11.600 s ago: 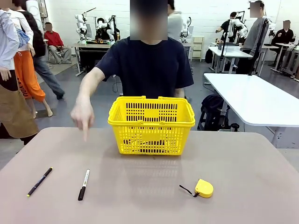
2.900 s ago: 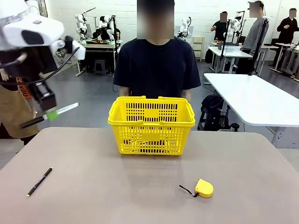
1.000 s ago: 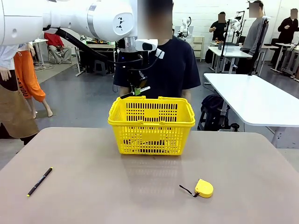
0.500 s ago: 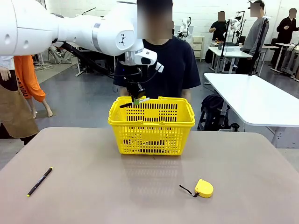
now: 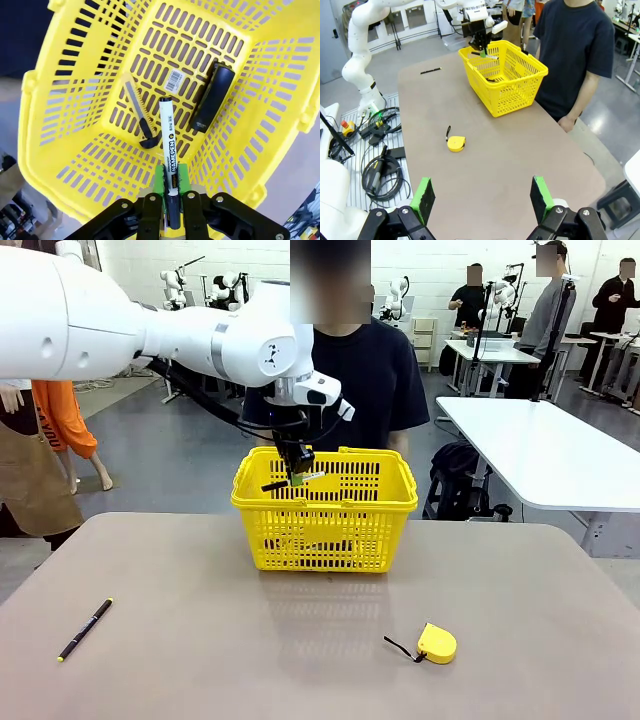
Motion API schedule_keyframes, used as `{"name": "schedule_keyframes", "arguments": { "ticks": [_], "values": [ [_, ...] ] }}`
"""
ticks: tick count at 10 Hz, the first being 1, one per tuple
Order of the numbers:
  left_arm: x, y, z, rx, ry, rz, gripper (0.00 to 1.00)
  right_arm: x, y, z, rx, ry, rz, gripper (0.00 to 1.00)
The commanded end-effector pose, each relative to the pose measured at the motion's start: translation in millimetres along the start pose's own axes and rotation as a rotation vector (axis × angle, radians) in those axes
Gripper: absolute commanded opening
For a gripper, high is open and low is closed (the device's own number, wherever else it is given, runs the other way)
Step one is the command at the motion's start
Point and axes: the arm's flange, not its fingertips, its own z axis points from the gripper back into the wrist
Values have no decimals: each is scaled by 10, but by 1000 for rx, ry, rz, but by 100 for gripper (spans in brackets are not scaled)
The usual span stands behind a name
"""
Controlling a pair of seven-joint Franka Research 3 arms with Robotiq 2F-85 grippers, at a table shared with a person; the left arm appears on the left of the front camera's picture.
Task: Place the items the person wants into the basket.
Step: Pick up the item the person points to and place it in the Market Basket.
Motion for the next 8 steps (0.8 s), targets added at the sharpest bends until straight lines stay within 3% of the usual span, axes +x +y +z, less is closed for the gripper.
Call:
{"name": "schedule_keyframes", "arguments": {
  "ticks": [1,3,4,5,6,7,8],
  "values": [
    [44,66,-113,-10,-29,-49,12,-3,-15,8,4,-18,14,100],
    [56,57,-247,-32,-36,-69,12,-3,-15,8,4,-18,14,100],
    [63,46,-267,-35,-41,-76,32,-3,-15,8,4,-18,14,100],
    [73,39,-277,-38,-41,-79,72,-3,-15,8,4,-18,14,100],
    [72,33,-286,-32,-33,-88,92,-3,-15,8,4,-18,14,100],
    [63,36,-285,-30,-31,-93,100,-3,-15,8,4,-18,14,100],
    [50,40,-281,-30,-33,-92,100,-3,-15,8,4,-18,14,100]
  ]
}}
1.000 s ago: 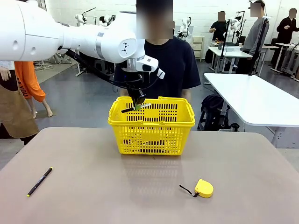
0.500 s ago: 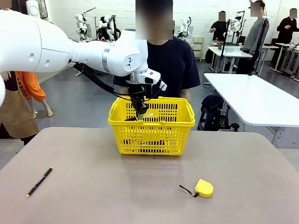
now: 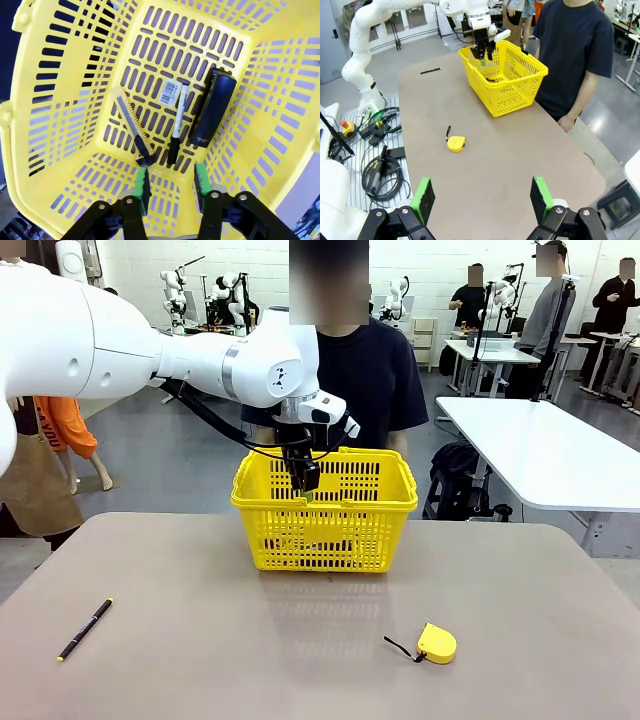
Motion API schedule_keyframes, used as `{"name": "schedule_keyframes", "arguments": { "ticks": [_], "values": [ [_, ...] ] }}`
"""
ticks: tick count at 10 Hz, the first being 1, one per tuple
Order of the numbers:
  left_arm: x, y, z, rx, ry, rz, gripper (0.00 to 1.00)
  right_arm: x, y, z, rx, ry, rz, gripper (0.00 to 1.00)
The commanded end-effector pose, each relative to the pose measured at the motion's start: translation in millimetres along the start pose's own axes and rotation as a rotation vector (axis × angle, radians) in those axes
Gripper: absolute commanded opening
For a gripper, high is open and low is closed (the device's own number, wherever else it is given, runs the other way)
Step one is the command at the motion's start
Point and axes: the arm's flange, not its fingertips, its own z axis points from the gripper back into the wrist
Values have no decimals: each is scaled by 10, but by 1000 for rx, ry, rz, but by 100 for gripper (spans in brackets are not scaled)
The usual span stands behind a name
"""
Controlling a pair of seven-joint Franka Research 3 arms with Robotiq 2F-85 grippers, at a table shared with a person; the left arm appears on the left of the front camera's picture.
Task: Place the items the person wants into the basket.
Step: Pick up the item the person points to and place it in the Market Basket.
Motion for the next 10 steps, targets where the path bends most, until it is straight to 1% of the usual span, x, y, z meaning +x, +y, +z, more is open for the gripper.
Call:
{"name": "schedule_keyframes", "arguments": {
  "ticks": [1,6,7,8,10],
  "values": [
    [-58,31,26,-12,-24,-24,100,-3,-15,8,4,-18,14,100],
    [-99,10,144,-19,-49,-19,100,-3,-15,8,4,-18,14,100],
    [-141,-14,265,-10,-66,-10,100,-3,-15,8,4,-18,14,100],
    [-216,-103,474,0,-96,4,100,-3,-15,8,4,-18,14,100],
    [-594,-540,1113,40,-104,-24,100,-3,-15,8,4,-18,14,100]
  ]
}}
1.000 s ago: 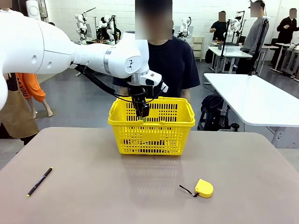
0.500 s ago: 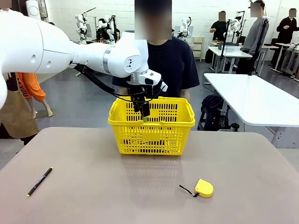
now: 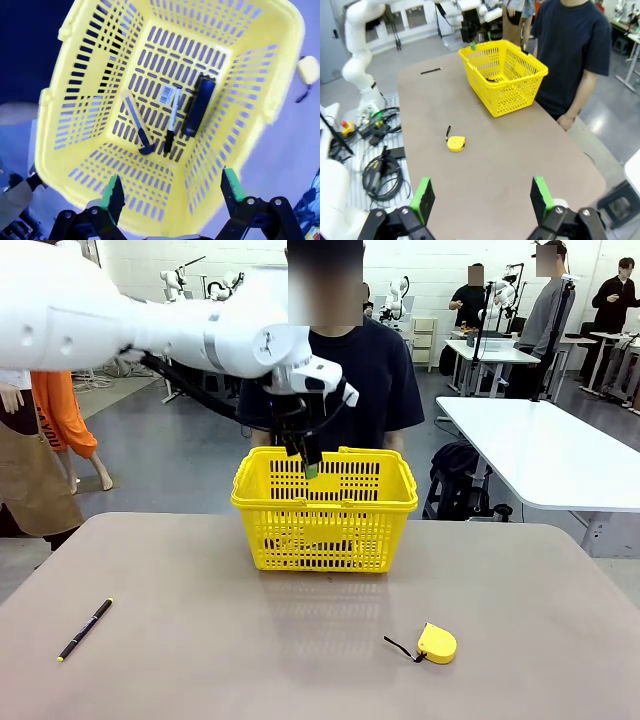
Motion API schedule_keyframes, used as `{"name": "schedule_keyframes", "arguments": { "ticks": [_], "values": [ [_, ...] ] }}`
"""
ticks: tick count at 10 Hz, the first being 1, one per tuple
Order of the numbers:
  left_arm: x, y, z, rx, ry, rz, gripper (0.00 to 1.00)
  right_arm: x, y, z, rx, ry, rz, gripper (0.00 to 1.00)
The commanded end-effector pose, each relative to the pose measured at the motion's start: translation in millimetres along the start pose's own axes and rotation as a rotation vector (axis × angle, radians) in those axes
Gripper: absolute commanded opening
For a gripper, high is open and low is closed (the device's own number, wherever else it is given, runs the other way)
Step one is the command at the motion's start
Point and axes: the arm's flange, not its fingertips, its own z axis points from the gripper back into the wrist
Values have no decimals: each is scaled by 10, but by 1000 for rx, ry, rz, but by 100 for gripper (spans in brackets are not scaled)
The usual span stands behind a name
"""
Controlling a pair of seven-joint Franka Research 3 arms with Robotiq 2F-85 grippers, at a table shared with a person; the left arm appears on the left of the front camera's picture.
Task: Place the items the person wants into the basket.
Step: Pick up the item the person points to and place it in the Market Basket.
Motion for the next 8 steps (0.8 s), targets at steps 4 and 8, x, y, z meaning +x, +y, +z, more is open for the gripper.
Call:
{"name": "schedule_keyframes", "arguments": {
  "ticks": [4,8],
  "values": [
    [-1463,-771,1025,64,-70,-52,100,-1,-13,11,3,-18,14,100],
    [-2318,-724,1144,54,-35,47,100,-1,-13,11,3,-18,14,100]
  ]
}}
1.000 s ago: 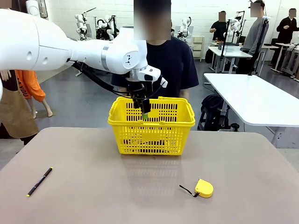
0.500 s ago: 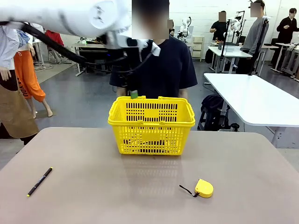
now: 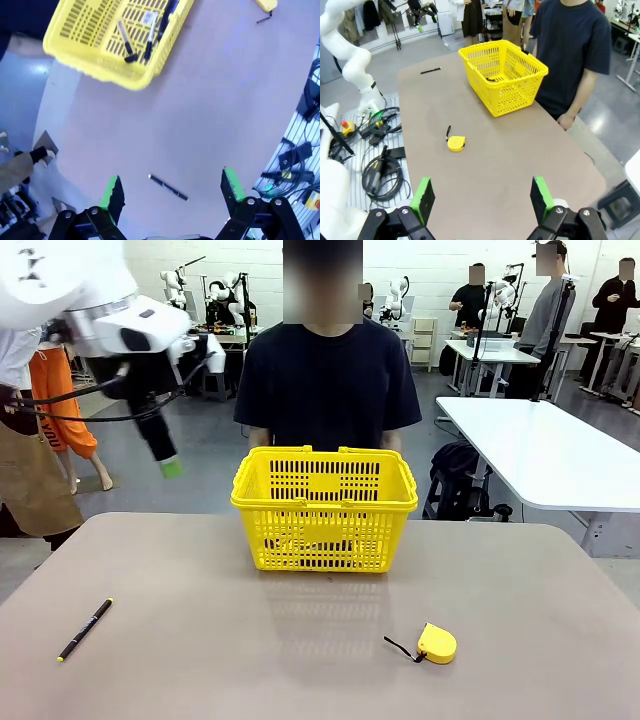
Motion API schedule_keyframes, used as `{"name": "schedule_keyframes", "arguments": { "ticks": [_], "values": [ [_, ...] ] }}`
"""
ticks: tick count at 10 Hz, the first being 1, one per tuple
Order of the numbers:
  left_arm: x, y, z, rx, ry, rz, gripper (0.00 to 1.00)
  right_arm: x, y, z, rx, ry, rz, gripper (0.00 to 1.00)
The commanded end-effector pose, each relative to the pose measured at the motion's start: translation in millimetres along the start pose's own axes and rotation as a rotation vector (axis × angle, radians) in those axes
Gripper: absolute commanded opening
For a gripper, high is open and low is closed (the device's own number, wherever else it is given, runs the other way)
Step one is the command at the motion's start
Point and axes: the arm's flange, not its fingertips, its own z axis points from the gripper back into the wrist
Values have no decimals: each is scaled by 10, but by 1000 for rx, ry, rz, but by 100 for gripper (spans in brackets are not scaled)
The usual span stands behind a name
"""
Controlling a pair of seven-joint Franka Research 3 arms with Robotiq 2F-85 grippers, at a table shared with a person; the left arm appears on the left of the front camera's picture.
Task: Place the items the person wants into the basket.
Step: Pick up the item the person points to and place it in the Market Basket.
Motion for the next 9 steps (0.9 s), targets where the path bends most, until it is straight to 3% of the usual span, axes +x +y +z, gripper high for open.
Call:
{"name": "schedule_keyframes", "arguments": {
  "ticks": [1,2,3,9],
  "values": [
    [-65,-42,0,3,3,1,100,1,-9,11,3,-19,15,100],
    [-53,23,-17,42,29,11,100,1,-9,11,3,-19,15,100],
    [-103,15,2,-2,0,14,100,1,-9,11,3,-19,15,100],
    [-104,6,-7,5,8,7,100,1,-9,11,3,-19,15,100]
  ]
}}
